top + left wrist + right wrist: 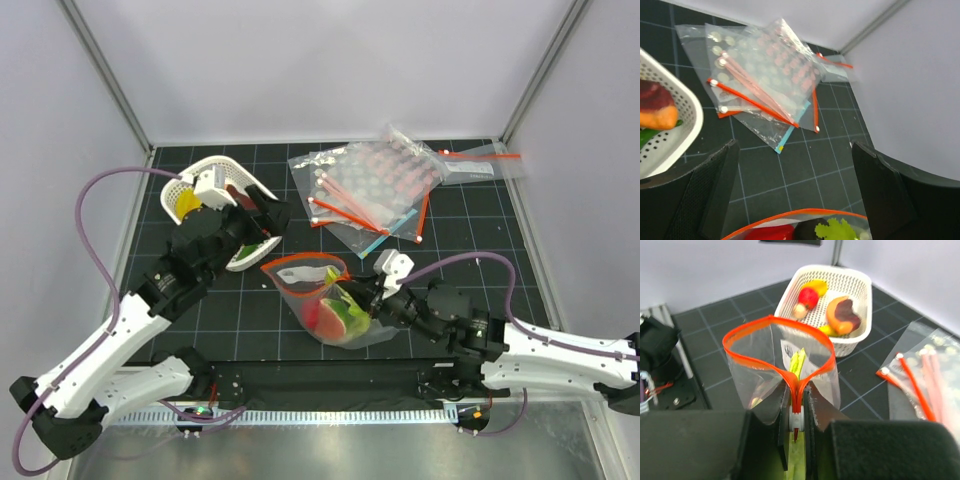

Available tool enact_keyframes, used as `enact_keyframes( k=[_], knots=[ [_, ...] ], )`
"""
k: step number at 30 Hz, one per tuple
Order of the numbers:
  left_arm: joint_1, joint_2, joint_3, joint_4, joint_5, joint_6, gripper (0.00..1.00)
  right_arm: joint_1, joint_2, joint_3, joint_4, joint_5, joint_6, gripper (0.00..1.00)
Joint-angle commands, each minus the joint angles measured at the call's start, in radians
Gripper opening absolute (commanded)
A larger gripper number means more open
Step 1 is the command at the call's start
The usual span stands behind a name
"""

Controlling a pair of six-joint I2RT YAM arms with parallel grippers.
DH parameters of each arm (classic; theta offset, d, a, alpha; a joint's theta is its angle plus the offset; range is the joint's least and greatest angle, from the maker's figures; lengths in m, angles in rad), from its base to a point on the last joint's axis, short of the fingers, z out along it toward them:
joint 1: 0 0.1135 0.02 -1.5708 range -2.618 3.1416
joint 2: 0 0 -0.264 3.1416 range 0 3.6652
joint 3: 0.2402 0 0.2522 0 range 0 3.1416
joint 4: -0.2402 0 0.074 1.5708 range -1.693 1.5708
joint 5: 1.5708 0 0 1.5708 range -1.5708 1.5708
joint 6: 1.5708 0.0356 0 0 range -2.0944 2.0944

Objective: Place the food in the zip-top bag and seal the zipper
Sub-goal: Adjust the zipper food storage bag at the center of the board.

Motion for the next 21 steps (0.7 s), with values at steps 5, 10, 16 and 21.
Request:
enact_keyframes(
  k=[5,10,16,21],
  knots=[
    [0.0,-0.039,-0.209,0.416,0.439,0.354,1.0,-0.024,0.096,0.126,-0.176,-0.22,0.062,0.01],
    [-0.009,-0.045,-0.238,0.491,0.661,0.425,1.0,-0.023,0.099,0.153,-0.229,-0.28,0.052,0.01],
    [-0.081,-0.062,-0.261,0.504,0.745,0.545,1.0,-0.024,0.082,0.202,-0.342,-0.303,0.052,0.01],
    [-0.094,-0.039,-0.264,0.517,0.834,0.574,1.0,-0.024,0.044,0.208,-0.384,-0.266,0.056,0.01]
  ],
)
